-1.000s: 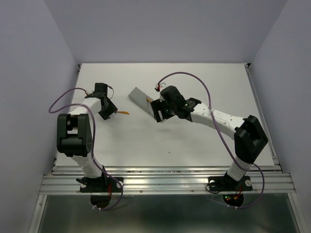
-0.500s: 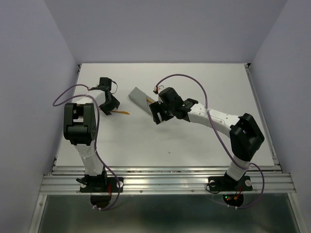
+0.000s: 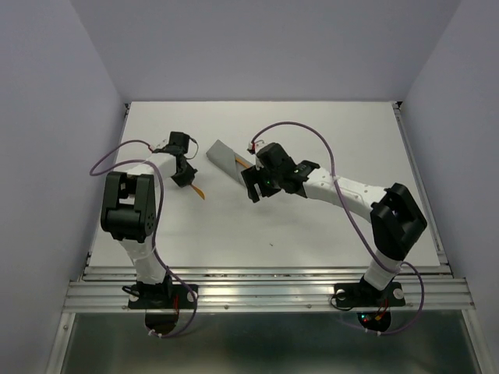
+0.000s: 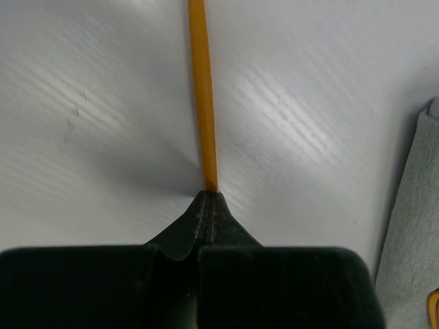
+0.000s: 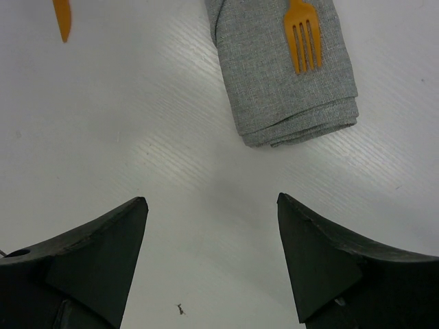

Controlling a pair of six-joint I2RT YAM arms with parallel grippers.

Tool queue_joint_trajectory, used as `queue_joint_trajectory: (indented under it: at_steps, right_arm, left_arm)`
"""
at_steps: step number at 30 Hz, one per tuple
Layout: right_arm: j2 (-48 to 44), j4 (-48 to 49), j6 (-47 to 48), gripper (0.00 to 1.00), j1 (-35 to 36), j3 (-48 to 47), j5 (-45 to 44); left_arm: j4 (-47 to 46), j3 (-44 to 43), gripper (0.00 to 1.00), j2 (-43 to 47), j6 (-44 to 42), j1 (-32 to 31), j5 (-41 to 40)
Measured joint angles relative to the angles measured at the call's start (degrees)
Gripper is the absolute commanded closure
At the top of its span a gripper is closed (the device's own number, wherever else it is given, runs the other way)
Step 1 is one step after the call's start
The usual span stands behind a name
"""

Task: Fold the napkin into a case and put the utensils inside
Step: Pick up the knife from the corner of the board, then place the knife at the center of the board.

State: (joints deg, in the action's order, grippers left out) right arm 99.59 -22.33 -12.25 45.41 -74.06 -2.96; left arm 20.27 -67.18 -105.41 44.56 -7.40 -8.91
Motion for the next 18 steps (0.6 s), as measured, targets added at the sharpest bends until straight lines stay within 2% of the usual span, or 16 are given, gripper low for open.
queue_joint_trajectory:
  at_steps: [7,13,14,15,17,18]
  right_arm:
    - [-1.7,0.1,0.0,0.18,0.0,0.0,0.0]
    - [-1.9,0.1,0.0,0.18,0.0,0.0,0.0]
    - [-1.9,0.1,-0.1,0.18,0.0,0.0,0.0]
    - [-1.9,0.1,-0.1,0.18,0.0,0.0,0.0]
    - [-1.9,0.1,-0.2,0.18,0.1,0.0,0.0]
    - [-1.9,0.1,-0.3,0.18,0.1,0.0,0.0]
  left_arm:
    - [-1.1,12.1,1.00,9.6,5.3,-8.4,3.0]
    - [-1.6,14.9,0.92,11.7,11.3,-20.0,7.4]
    - [-1.6,15.0,0.85,11.7,12.2,-22.2,8.6]
    - [-1.5,15.0,0.70,11.6,12.5,-23.3,9.2]
    - [-1.2,15.0,0.57,11.6,13.2,-25.3,10.6]
    - [-0.2,15.0,0.45,11.7,13.3,-26.3,11.1]
